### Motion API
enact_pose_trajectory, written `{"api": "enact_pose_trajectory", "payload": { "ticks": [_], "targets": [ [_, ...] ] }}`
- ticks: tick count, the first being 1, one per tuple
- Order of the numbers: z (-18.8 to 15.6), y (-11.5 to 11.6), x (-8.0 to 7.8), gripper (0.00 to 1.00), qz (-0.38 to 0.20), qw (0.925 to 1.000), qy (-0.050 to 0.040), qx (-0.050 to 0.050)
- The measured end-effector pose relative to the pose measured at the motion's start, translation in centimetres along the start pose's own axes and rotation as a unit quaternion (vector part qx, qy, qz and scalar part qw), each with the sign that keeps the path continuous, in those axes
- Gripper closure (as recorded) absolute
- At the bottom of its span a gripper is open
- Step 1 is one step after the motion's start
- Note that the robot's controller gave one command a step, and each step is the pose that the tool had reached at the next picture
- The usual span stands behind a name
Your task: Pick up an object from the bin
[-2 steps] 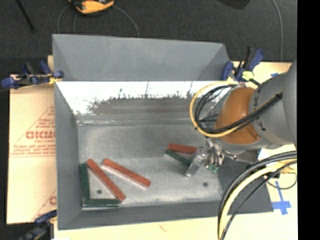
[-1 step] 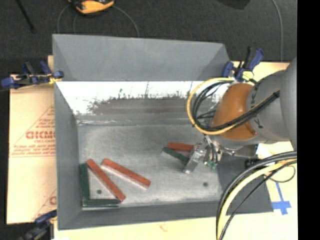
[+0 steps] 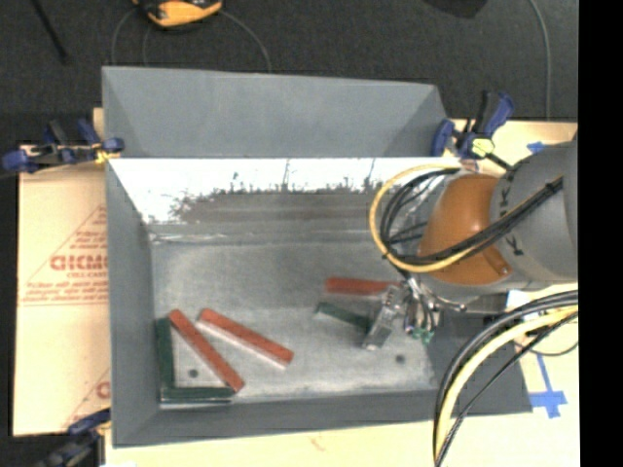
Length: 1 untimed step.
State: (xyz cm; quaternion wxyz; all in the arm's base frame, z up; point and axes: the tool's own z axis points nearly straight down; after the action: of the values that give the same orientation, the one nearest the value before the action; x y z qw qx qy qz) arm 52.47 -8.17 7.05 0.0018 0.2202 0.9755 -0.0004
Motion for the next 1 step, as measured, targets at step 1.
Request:
{"api": "enact_pose_trajectory", "payload": {
  "ticks": [1],
  "targets": [
    [-0.71, 7.20, -3.98, 1.00, 0.112, 0.9937, 0.0002, 0.000]
  ]
}}
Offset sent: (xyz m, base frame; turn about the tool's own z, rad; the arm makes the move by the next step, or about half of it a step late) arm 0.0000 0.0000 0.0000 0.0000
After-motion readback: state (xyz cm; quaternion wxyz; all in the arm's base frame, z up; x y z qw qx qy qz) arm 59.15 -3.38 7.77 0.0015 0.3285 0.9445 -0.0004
